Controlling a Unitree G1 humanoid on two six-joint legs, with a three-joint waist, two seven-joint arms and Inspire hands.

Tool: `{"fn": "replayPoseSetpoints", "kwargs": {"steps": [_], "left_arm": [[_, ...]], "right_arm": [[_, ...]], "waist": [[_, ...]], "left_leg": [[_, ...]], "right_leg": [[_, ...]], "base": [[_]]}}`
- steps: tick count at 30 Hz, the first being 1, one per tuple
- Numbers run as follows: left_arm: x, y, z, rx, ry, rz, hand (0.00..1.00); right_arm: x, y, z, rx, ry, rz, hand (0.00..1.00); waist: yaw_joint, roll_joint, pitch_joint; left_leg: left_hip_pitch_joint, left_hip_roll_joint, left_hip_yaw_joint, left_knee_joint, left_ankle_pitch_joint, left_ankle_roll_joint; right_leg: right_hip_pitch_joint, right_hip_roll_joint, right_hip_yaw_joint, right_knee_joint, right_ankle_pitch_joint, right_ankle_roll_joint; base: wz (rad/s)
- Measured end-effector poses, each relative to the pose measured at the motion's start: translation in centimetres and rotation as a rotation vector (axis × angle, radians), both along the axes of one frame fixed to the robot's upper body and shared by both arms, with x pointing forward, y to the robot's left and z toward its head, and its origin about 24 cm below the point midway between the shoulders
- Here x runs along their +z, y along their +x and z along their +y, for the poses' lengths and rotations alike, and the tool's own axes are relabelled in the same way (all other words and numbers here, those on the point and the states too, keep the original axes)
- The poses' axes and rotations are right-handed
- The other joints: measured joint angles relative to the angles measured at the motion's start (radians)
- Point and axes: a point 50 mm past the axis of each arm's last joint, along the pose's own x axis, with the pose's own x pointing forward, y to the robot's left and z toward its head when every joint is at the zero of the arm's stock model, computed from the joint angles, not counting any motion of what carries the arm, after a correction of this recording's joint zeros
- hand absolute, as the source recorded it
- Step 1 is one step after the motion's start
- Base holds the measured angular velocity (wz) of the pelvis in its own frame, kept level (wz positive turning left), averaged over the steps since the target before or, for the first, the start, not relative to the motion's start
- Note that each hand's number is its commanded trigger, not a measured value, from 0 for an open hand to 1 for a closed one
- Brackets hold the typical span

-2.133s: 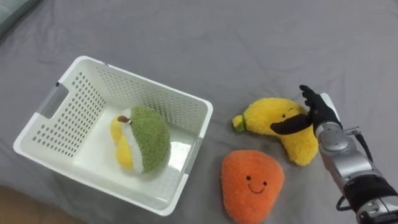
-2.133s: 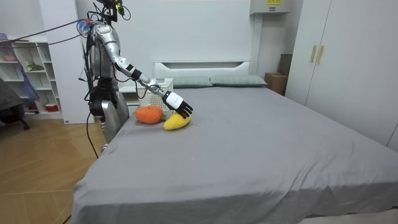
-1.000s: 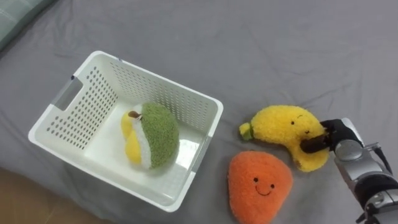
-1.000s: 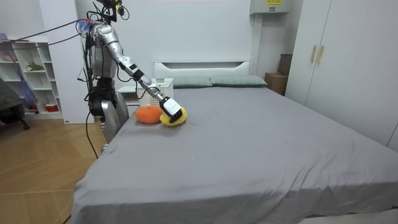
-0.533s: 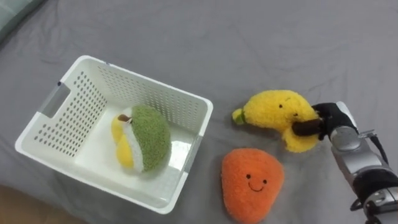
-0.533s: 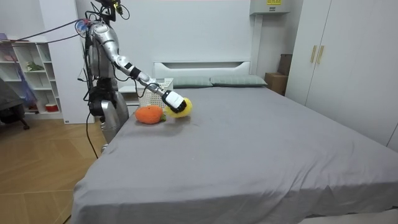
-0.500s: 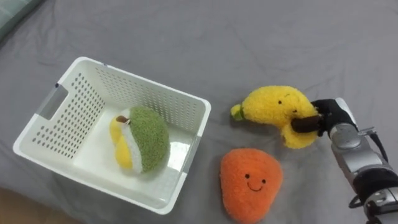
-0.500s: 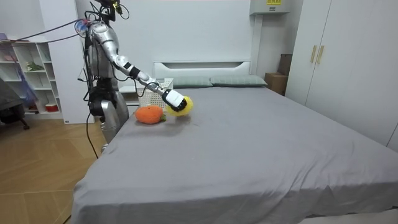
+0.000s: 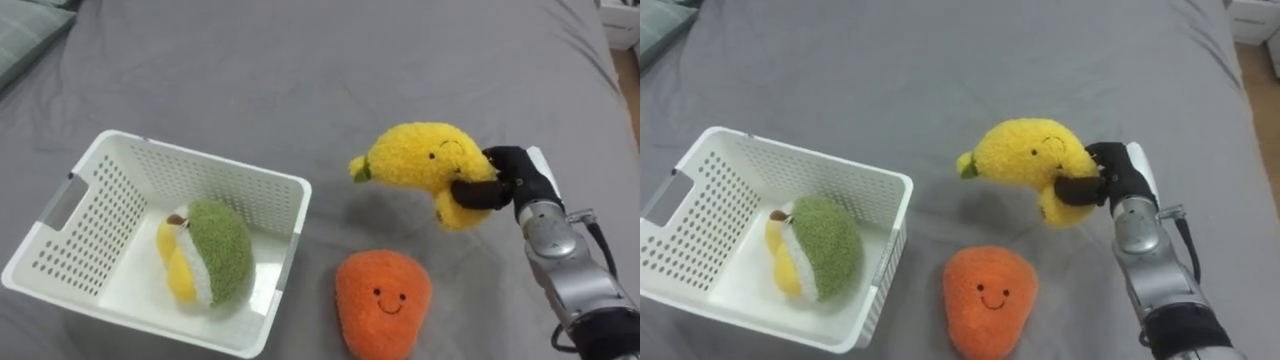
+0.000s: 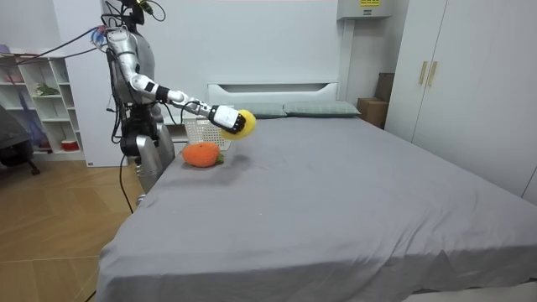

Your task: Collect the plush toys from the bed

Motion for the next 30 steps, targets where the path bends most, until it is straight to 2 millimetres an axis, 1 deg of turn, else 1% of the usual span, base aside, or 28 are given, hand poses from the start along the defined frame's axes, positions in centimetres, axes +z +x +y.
{"fn": "replayPoseSetpoints", "kwargs": {"steps": [4,9,14,16,19,24,28,30], "left_arm": [[0.0,-0.1,0.0,0.005,0.011,0.006,0.00],[0.0,-0.3,0.1,0.003,0.023,0.010,0.00],[0.1,-0.1,0.2,-0.015,0.034,0.004,0.00],[0.1,-0.1,0.2,0.010,0.033,-0.003,0.00],[0.0,-0.2,-0.1,-0.010,0.033,0.004,0.00],[0.0,0.2,-0.5,-0.051,0.021,-0.008,0.00],[0.0,0.3,-0.5,-0.049,0.024,-0.009,0.00],[0.0,0.2,-0.4,-0.051,0.034,-0.006,0.00]], "right_arm": [[1.0,0.3,0.7,0.027,0.013,-0.047,1.00],[1.9,-0.8,2.0,0.091,0.025,-0.111,1.00],[2.2,-1.4,2.5,0.114,0.023,-0.125,1.00],[2.6,-1.4,2.7,0.125,0.011,-0.142,1.00],[3.8,-1.3,3.3,0.152,-0.018,-0.187,1.00],[5.7,-1.2,4.6,0.227,-0.036,-0.257,1.00],[6.1,-1.3,5.7,0.269,-0.020,-0.256,1.00],[6.1,-1.3,6.1,0.286,-0.004,-0.250,1.00]], "waist": [[0.003,-0.002,-0.0011],[0.006,-0.007,-0.0037],[0.005,-0.008,-0.0037],[0.005,-0.007,-0.0033],[0.005,-0.006,-0.0025],[0.020,-0.010,-0.0005],[0.032,-0.013,0.0008],[0.039,-0.013,0.0009]], "left_leg": [[0.027,0.000,0.005,-0.006,0.000,0.000],[0.039,0.000,0.003,-0.011,0.000,0.000],[0.042,-0.002,-0.002,-0.011,0.000,0.000],[0.048,-0.002,-0.003,-0.013,0.000,0.000],[0.063,-0.002,-0.005,-0.016,0.000,0.000],[0.071,-0.002,-0.005,-0.016,-0.001,0.000],[0.072,-0.002,-0.005,-0.015,-0.001,0.000],[0.073,-0.002,-0.011,-0.015,-0.001,0.000]], "right_leg": [[0.022,0.002,0.005,-0.003,0.000,0.000],[0.037,0.001,0.003,-0.011,0.000,0.000],[0.043,0.002,-0.001,-0.011,0.000,0.001],[0.048,0.002,0.000,-0.012,0.000,0.001],[0.063,0.005,-0.001,-0.014,-0.001,0.002],[0.070,0.007,0.003,-0.012,-0.001,0.002],[0.071,0.007,0.002,-0.012,-0.001,0.002],[0.075,0.006,-0.005,-0.012,-0.001,0.002]], "base": [[-0.04],[0.00],[0.03],[0.00],[0.00],[0.00],[0.00],[0.08]]}}
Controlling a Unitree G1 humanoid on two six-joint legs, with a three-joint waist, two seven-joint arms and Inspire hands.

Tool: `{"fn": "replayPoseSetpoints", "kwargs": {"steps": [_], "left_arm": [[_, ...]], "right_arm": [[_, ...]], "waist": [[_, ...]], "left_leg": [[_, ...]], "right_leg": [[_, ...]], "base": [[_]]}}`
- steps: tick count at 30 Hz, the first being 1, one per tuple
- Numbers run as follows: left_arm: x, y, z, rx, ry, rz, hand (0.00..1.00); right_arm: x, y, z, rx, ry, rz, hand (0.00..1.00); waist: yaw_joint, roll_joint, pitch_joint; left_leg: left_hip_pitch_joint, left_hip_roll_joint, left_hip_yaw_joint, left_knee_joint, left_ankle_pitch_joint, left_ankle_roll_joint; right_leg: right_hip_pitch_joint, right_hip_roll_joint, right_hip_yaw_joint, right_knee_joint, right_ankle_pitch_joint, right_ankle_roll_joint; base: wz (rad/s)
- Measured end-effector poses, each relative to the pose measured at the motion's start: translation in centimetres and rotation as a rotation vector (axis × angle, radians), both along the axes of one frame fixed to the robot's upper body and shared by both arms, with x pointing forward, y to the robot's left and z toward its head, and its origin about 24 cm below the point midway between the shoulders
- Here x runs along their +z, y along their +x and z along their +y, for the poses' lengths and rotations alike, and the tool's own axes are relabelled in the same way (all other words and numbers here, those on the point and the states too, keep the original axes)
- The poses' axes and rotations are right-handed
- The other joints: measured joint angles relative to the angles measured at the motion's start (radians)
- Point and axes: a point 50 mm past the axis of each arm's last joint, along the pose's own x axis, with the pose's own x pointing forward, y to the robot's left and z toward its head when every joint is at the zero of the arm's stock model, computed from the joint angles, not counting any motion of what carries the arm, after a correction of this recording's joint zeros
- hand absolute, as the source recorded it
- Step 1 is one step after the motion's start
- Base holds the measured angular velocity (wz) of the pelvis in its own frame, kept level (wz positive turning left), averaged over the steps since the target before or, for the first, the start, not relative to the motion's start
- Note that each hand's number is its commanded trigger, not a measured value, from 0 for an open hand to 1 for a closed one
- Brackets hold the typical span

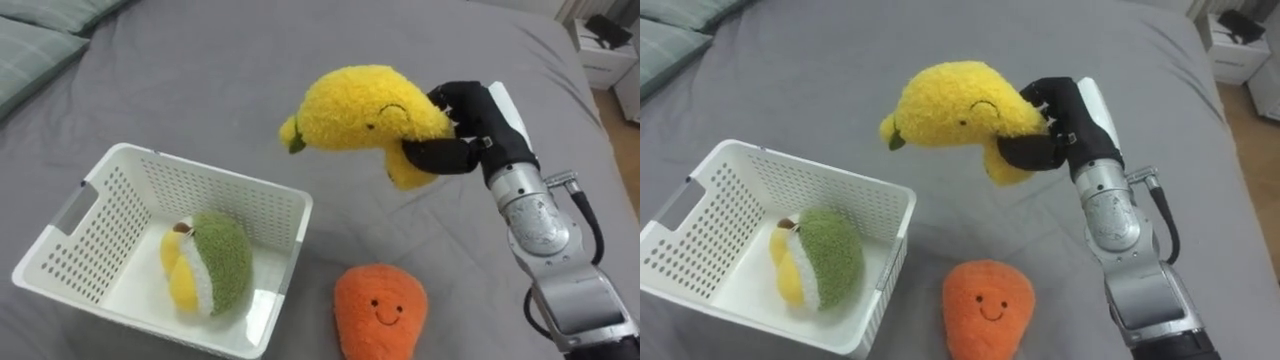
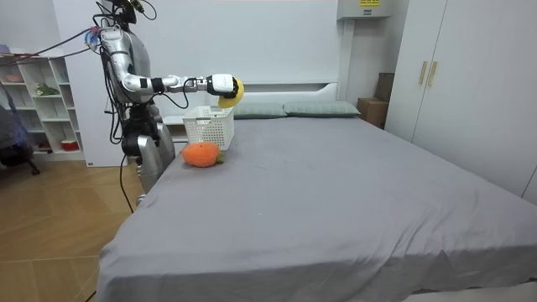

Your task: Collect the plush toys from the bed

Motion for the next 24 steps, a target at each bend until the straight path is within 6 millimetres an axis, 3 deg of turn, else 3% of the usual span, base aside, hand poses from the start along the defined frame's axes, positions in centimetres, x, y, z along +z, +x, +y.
{"fn": "replayPoseSetpoints", "kwargs": {"steps": [7,13,24], "left_arm": [[0.1,0.3,0.0,-0.009,0.003,-0.005,0.00],[0.2,1.0,0.0,-0.094,0.024,-0.004,0.00],[0.2,2.4,-0.6,-0.116,0.006,-0.028,0.00]], "right_arm": [[0.0,0.1,0.6,0.039,0.000,0.033,1.00],[1.2,0.0,1.7,0.081,-0.022,-0.006,1.00],[0.3,-0.6,6.2,0.243,-0.045,0.043,1.00]], "waist": [[0.004,-0.001,0.0001],[0.025,-0.006,0.0027],[0.084,-0.019,0.0106]], "left_leg": [[-0.006,-0.002,-0.018,0.001,0.000,0.000],[-0.003,-0.002,-0.018,-0.002,0.000,0.000],[-0.015,-0.010,-0.041,0.006,0.001,0.002]], "right_leg": [[0.002,-0.002,-0.018,0.000,0.000,0.000],[0.002,-0.001,-0.014,0.000,0.000,0.000],[0.001,-0.010,-0.045,-0.001,-0.002,0.003]], "base": [[0.08],[-0.01],[0.05]]}}
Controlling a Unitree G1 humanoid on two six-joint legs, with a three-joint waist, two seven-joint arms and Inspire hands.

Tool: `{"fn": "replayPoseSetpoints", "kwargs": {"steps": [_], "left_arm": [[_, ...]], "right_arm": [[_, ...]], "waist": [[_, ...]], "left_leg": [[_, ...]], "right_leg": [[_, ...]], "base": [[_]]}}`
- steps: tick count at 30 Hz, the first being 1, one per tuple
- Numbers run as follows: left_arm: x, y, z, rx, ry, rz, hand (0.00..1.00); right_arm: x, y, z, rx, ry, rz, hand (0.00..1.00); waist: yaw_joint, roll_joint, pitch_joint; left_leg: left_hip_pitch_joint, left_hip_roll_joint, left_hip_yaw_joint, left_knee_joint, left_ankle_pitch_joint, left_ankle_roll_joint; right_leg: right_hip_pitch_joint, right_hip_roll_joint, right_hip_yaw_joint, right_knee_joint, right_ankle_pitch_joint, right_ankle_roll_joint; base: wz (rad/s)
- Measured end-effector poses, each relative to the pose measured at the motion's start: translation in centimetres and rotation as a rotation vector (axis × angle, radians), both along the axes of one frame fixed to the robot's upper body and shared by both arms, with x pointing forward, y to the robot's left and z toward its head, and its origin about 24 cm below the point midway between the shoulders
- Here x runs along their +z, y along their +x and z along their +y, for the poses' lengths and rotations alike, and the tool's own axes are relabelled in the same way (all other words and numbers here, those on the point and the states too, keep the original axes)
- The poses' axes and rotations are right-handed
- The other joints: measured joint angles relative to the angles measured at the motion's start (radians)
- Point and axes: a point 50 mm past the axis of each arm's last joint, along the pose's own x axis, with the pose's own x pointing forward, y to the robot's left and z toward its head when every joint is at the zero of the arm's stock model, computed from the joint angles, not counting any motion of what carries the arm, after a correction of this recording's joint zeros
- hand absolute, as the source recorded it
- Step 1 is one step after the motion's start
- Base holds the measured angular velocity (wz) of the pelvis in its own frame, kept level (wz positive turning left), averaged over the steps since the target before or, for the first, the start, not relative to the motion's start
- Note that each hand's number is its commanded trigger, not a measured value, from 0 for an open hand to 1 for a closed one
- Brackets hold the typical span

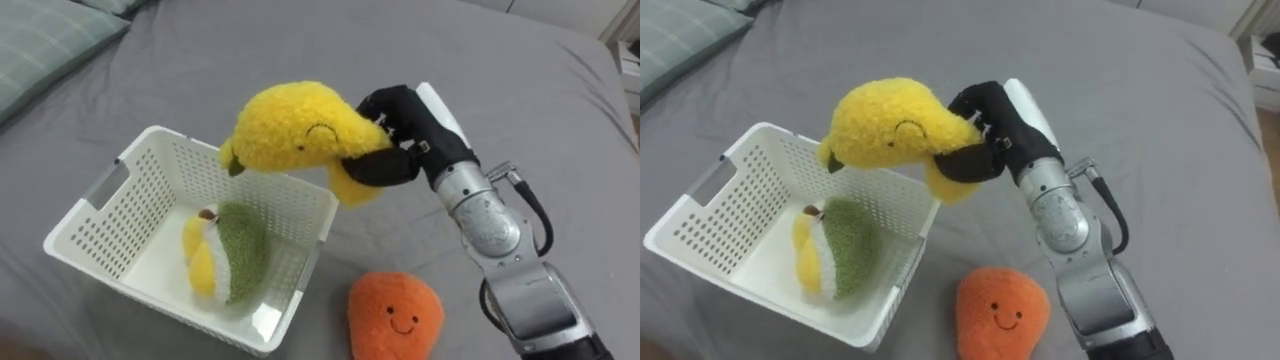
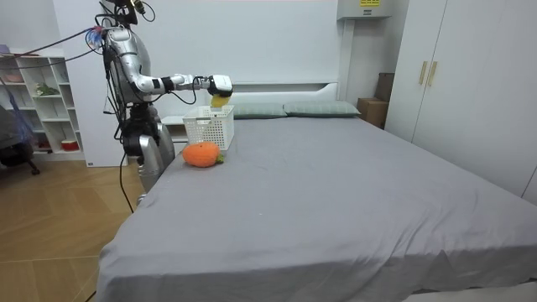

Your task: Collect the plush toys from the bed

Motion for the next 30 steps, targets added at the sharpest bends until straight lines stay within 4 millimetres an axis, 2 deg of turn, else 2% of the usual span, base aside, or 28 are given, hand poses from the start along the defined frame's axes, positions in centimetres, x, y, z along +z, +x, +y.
{"fn": "replayPoseSetpoints", "kwargs": {"steps": [4,6,7,8,12,18,26,30], "left_arm": [[0.0,0.0,-0.2,-0.010,-0.005,0.000,0.00],[0.1,0.4,-0.2,-0.013,-0.004,-0.014,0.00],[0.1,0.5,-0.2,-0.014,-0.003,-0.018,0.00],[0.1,0.6,-0.2,-0.016,-0.003,-0.022,0.00],[0.3,1.4,-0.2,-0.061,0.010,-0.032,0.00],[0.4,2.0,-0.3,-0.100,0.010,-0.042,0.00],[0.4,1.8,-0.2,-0.095,0.015,-0.034,0.00],[0.3,1.4,-0.1,-0.090,0.015,-0.020,0.00]], "right_arm": [[-0.3,-0.1,0.7,0.022,0.021,0.025,1.00],[-0.9,-0.1,0.8,0.029,0.010,0.056,0.68],[-1.1,-0.1,0.9,0.031,0.005,0.065,0.38],[-1.4,-0.2,1.2,0.042,-0.001,0.079,0.00],[-2.3,-0.5,2.0,0.075,-0.012,0.118,0.00],[-2.5,-0.5,1.9,0.071,-0.002,0.134,0.00],[-3.1,-0.5,1.7,0.054,0.016,0.159,0.00],[-3.7,-0.4,1.4,0.032,0.011,0.170,0.00]], "waist": [[0.016,0.001,0.0014],[0.028,-0.003,0.0025],[0.029,-0.003,0.0027],[0.030,-0.004,0.0023],[0.036,-0.004,0.0023],[0.056,-0.005,0.0014],[0.056,-0.013,-0.0035],[0.056,-0.017,-0.0025]], "left_leg": [[-0.004,-0.004,-0.008,-0.001,0.001,0.002],[-0.004,-0.005,-0.011,-0.002,0.002,0.003],[-0.004,-0.005,-0.011,-0.002,0.002,0.003],[-0.004,-0.005,-0.011,-0.003,0.002,0.003],[-0.004,-0.005,-0.011,-0.003,0.002,0.003],[-0.002,-0.005,-0.008,-0.003,0.002,0.003],[-0.001,-0.005,-0.006,-0.002,0.002,0.004],[0.002,-0.005,-0.003,-0.002,0.002,0.004]], "right_leg": [[-0.001,-0.003,-0.014,0.000,-0.001,0.002],[-0.001,-0.004,-0.020,-0.001,-0.002,0.003],[-0.001,-0.005,-0.022,-0.001,-0.002,0.003],[-0.001,-0.005,-0.023,-0.001,-0.002,0.003],[-0.001,-0.004,-0.021,-0.002,-0.002,0.003],[-0.001,-0.004,-0.015,-0.001,-0.002,0.003],[0.000,-0.003,0.000,-0.001,-0.002,0.004],[0.002,-0.003,0.002,-0.001,-0.003,0.004]], "base": [[0.09],[0.04],[0.04],[0.00],[0.00],[0.00],[0.00],[0.00]]}}
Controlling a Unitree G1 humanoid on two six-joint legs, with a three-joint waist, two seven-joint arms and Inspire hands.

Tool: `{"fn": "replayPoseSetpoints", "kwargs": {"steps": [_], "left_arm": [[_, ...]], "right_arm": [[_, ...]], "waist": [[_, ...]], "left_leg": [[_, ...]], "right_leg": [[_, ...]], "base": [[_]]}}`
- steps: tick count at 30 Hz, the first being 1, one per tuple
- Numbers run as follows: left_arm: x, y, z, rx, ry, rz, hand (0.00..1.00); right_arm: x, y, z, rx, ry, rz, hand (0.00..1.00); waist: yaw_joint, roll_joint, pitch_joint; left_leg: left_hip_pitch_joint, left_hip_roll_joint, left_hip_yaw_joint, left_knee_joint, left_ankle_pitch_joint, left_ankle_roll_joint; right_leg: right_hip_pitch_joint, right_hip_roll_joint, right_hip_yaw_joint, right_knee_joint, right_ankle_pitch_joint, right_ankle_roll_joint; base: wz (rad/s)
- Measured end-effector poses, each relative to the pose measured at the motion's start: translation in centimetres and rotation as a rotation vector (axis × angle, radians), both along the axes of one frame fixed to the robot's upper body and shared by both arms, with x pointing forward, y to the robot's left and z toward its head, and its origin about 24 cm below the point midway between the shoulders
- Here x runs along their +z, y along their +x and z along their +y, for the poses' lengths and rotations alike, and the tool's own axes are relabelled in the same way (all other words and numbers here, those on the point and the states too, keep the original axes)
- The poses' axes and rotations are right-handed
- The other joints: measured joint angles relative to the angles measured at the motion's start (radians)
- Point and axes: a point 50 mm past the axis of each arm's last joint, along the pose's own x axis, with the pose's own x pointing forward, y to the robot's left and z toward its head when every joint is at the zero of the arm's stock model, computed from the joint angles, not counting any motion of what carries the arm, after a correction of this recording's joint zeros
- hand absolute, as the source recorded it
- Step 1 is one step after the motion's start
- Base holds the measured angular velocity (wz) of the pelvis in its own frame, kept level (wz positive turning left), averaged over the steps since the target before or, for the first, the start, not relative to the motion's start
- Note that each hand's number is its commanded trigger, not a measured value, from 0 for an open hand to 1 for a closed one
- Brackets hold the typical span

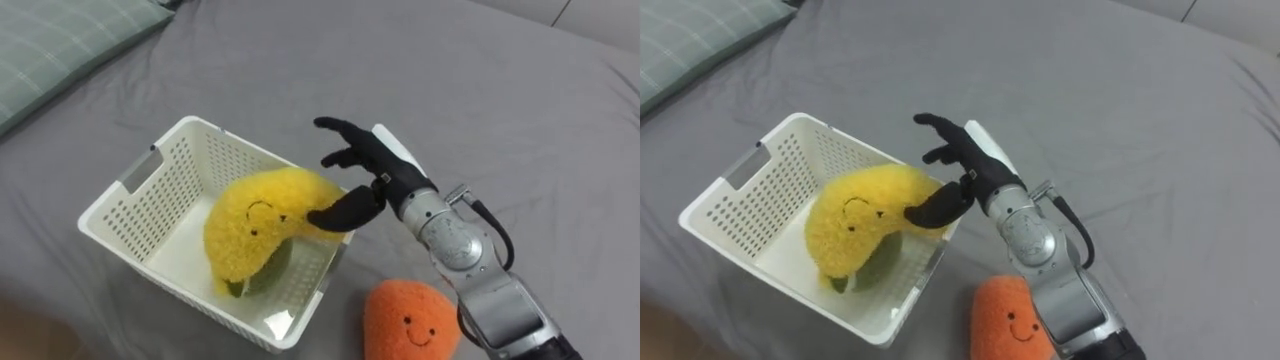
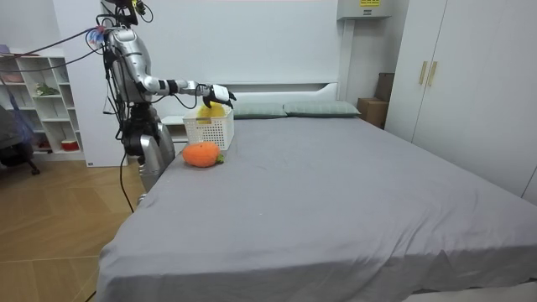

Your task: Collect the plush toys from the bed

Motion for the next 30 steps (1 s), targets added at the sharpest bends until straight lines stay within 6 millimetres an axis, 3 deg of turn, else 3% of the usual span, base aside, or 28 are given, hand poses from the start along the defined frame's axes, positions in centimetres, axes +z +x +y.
{"fn": "replayPoseSetpoints", "kwargs": {"steps": [6,16,22,28,30], "left_arm": [[-0.1,-0.6,0.1,0.016,-0.001,0.018,0.00],[-0.1,-0.5,0.1,0.004,0.007,0.019,0.00],[-0.1,-0.7,0.2,0.049,-0.003,0.012,0.00],[-0.3,-1.2,-0.1,0.052,-0.010,0.025,0.00],[-0.4,-1.5,-0.3,0.054,-0.014,0.028,0.00]], "right_arm": [[-0.9,0.0,-0.4,-0.029,-0.015,0.030,0.00],[-0.9,0.1,-0.5,-0.044,-0.014,0.020,0.00],[-0.5,0.5,-1.6,-0.095,0.000,0.003,0.00],[0.4,0.8,-2.4,-0.134,0.034,-0.049,0.00],[0.7,0.9,-2.9,-0.162,0.048,-0.066,0.00]], "waist": [[0.000,-0.002,0.0031],[-0.007,-0.002,0.0050],[-0.012,0.001,0.0060],[-0.058,0.025,0.0049],[-0.073,0.039,-0.0017]], "left_leg": [[0.000,0.000,0.000,0.000,0.000,0.000],[-0.003,0.000,-0.001,0.000,0.000,0.000],[-0.002,0.000,0.000,0.000,0.000,0.000],[-0.003,-0.001,0.000,0.002,0.000,0.000],[0.001,0.000,0.007,-0.001,0.000,0.000]], "right_leg": [[0.000,0.000,0.000,0.000,0.000,0.000],[-0.001,0.000,-0.001,-0.001,0.000,0.000],[-0.001,0.000,0.000,-0.001,0.000,0.000],[0.000,-0.001,0.000,0.000,0.000,0.000],[-0.001,-0.001,0.006,0.000,0.000,0.000]], "base": [[0.00],[0.00],[0.00],[0.00],[-0.07]]}}
